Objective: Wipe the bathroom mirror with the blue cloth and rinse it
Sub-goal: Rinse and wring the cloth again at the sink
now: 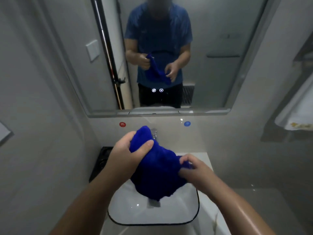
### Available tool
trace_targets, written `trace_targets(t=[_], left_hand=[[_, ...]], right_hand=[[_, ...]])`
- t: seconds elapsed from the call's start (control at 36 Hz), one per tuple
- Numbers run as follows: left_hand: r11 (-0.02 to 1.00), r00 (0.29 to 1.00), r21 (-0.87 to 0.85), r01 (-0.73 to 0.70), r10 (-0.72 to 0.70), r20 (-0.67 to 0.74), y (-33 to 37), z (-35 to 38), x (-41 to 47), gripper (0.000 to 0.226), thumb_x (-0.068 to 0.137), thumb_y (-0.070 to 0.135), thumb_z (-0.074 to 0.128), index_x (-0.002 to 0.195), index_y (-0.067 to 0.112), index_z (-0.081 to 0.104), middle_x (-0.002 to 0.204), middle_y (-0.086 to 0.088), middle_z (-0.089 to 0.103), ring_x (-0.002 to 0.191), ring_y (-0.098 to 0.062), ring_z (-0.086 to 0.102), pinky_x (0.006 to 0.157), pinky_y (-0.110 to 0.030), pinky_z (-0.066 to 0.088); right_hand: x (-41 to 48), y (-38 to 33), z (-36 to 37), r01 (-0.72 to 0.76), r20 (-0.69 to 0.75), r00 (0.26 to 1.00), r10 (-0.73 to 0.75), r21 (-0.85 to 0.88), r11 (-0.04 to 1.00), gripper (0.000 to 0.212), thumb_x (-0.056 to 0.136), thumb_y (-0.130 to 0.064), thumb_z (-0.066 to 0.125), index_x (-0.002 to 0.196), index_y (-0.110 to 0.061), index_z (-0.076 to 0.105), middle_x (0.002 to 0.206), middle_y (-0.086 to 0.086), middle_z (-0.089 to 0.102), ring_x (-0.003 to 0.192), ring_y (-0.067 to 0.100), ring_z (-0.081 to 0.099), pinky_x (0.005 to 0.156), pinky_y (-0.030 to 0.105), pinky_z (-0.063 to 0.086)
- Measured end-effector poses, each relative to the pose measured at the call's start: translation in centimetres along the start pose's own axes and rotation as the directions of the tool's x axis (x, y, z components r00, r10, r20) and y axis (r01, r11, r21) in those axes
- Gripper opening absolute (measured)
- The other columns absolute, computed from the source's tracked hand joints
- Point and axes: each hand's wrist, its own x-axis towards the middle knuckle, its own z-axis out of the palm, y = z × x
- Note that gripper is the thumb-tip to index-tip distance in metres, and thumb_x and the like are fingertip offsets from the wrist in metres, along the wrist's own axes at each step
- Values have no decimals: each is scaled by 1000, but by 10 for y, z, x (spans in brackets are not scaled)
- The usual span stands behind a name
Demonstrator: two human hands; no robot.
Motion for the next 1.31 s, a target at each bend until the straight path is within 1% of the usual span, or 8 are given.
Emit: trace_targets(t=[0.11,0.19,0.36,0.69,0.94,1.06,1.22,1.31], left_hand=[[981,985,157,-114,91,147,4,24,-1,12,105,33,63,101,29,73,90,8,76,84,-9,71,80,-30,55],[981,968,153,-123,85,235,6,37,-6,23,106,47,53,108,34,72,96,7,77,88,-12,73,87,-42,61],[961,966,124,-249,236,104,16,42,-11,30,107,48,51,94,28,70,106,15,63,90,-12,67,79,-23,55],[873,887,344,-345,423,-185,40,23,-21,29,103,23,60,78,37,57,83,15,60,77,-4,59,68,-8,41],[985,906,105,-135,166,-390,28,7,-17,19,108,34,58,94,34,70,90,9,76,85,-5,69,83,-38,57],[966,834,83,-246,255,-490,38,-2,-27,26,108,38,58,84,40,65,75,18,69,70,2,62,66,-17,50],[994,928,-97,49,-81,-364,23,-13,-11,26,106,47,60,98,29,76,91,5,81,93,-23,77,88,-47,62],[947,957,315,57,38,-286,16,-9,-16,32,109,44,50,86,29,66,85,4,69,80,-12,65,73,-40,49]], right_hand=[[-9,-1,-14,45,61,998,-19,-478,877,30,86,-42,68,116,-45,63,130,-11,58,102,10,69,86,27,57],[-14,-15,-19,373,169,923,-345,-181,910,67,93,-38,73,154,-47,46,153,-21,54,139,3,55,111,29,51],[-10,-21,-18,414,237,886,-398,-22,910,8,105,-23,69,112,-27,73,102,-7,79,96,13,76,82,28,61],[-16,2,-36,309,327,916,-232,-207,928,14,99,-28,73,108,-38,75,101,-12,79,91,8,75,81,28,63],[-23,13,-50,347,261,923,-284,-240,907,28,109,-22,59,108,-46,73,100,-13,79,91,10,74,87,40,62],[-32,5,-56,423,90,906,-414,-138,896,20,109,-22,63,109,-37,76,99,-8,79,92,17,75,83,42,61],[-26,-7,-69,183,103,982,-160,-279,943,42,108,-55,52,100,-20,73,85,-1,75,77,18,71,73,39,59],[-26,-6,-68,218,25,975,-222,-320,922,55,109,-58,44,95,-8,65,75,5,57,67,11,53,67,34,44]])
